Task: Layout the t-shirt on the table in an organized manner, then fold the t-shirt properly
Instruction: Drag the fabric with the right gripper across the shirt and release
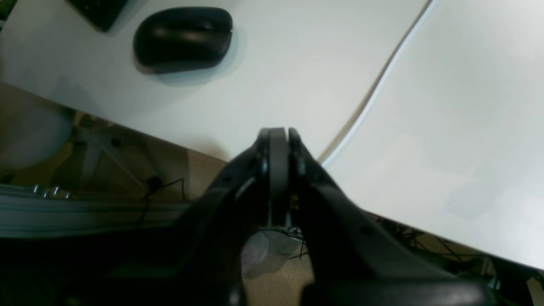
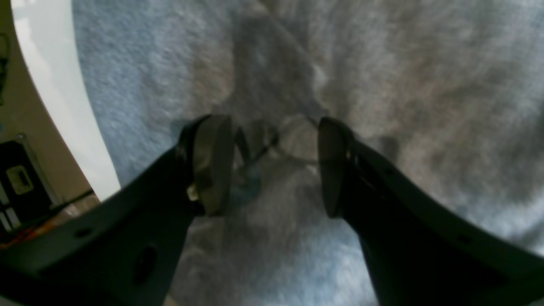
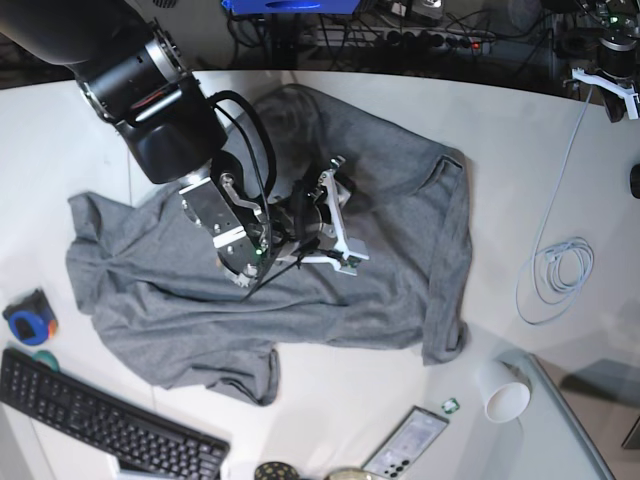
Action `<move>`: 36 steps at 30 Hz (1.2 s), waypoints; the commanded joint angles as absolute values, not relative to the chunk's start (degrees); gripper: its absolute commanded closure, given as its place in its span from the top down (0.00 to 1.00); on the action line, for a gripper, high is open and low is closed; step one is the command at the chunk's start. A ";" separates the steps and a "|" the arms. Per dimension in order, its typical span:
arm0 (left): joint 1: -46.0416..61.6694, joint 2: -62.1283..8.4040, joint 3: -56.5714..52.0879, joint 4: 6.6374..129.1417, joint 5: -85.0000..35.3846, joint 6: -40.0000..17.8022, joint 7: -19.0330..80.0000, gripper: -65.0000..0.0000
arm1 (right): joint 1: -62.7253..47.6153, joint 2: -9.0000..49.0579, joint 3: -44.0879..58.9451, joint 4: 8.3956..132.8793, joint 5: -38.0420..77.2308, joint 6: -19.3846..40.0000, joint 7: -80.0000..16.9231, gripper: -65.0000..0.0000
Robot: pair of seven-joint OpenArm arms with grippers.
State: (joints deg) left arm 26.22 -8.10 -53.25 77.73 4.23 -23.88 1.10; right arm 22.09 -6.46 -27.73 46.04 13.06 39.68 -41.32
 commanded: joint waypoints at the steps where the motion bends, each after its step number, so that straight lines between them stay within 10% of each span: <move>1: 26.68 -9.10 -53.67 78.46 3.56 -23.34 -0.04 0.00 | 24.04 -7.25 -27.65 46.37 13.85 40.00 -39.96 0.46; 7: 26.33 -9.10 -53.67 78.46 3.56 -23.34 -0.04 0.00 | 24.22 -8.04 -27.74 45.93 13.93 40.00 -39.60 0.41; 12: 26.24 -9.10 -53.58 78.46 3.56 -23.34 -0.04 0.00 | 23.60 -8.13 -27.74 46.37 13.93 40.00 -39.78 0.00; 29: 26.07 -9.10 -53.32 79.16 3.65 -23.34 -0.04 0.00 | 18.86 -8.40 -57.10 68.62 21.23 40.00 -51.21 0.03; 36: 24.40 -9.10 -53.23 81.80 3.82 -23.34 0.22 0.00 | 17.98 -8.31 -60.70 73.98 21.23 40.00 -51.47 0.42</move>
State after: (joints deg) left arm 23.75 -8.16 -53.01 80.77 4.40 -23.86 1.48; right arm 17.08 -7.14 -60.90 72.93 20.10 39.72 -52.77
